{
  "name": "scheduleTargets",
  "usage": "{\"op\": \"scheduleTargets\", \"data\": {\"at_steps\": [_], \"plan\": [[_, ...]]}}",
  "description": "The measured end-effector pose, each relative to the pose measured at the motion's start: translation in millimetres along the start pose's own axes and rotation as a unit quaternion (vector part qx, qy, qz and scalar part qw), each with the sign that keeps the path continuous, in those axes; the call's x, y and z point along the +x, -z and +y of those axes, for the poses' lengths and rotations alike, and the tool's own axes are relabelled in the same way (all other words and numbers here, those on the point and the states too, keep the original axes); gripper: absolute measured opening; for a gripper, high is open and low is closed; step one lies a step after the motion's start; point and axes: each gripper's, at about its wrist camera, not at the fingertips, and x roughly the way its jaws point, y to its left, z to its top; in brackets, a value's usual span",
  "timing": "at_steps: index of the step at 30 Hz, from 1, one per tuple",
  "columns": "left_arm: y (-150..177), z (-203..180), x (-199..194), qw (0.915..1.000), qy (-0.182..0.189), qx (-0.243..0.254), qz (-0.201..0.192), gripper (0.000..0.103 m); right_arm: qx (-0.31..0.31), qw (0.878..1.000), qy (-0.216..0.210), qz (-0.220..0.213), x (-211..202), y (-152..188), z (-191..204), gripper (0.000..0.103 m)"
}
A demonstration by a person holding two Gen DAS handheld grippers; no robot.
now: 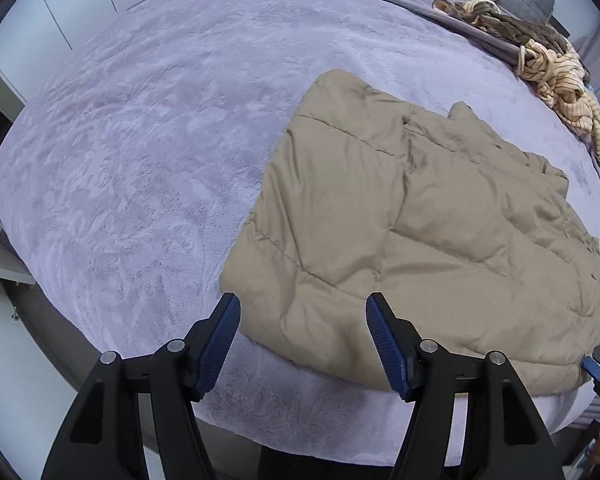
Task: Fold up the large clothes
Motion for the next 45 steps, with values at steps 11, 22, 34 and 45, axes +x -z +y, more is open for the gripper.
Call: {"op": "scheduleTargets", "data": {"at_steps": [11, 22, 34, 45], "plan": [[5.9, -32.7, -16.2, 0.9991, 0.013, 0.040, -0.008, 0.103, -0.045, 0.999, 0.002, 0.007, 11.2, 6.8, 45.6, 0.070], [-30.5, -14.9, 3.0, 0.9943, 0.033, 0.101, 0.007, 0.103, -0.057, 0.998, 0.029, 0.007, 52.6, 9.9, 105.6, 0.083], [-61.9, 4.0, 46.2, 0.9892, 0.055, 0.126, 0.051, 0.103, -0.050, 0.997, 0.063, 0.006, 100.8, 15.7, 149.5, 0.085], [-86.1, 28.4, 72.0, 0.9819, 0.130, 0.119, 0.070, 0.103, -0.073, 0.992, 0.101, -0.021, 126.4, 8.1, 173.9, 0.085]]}}
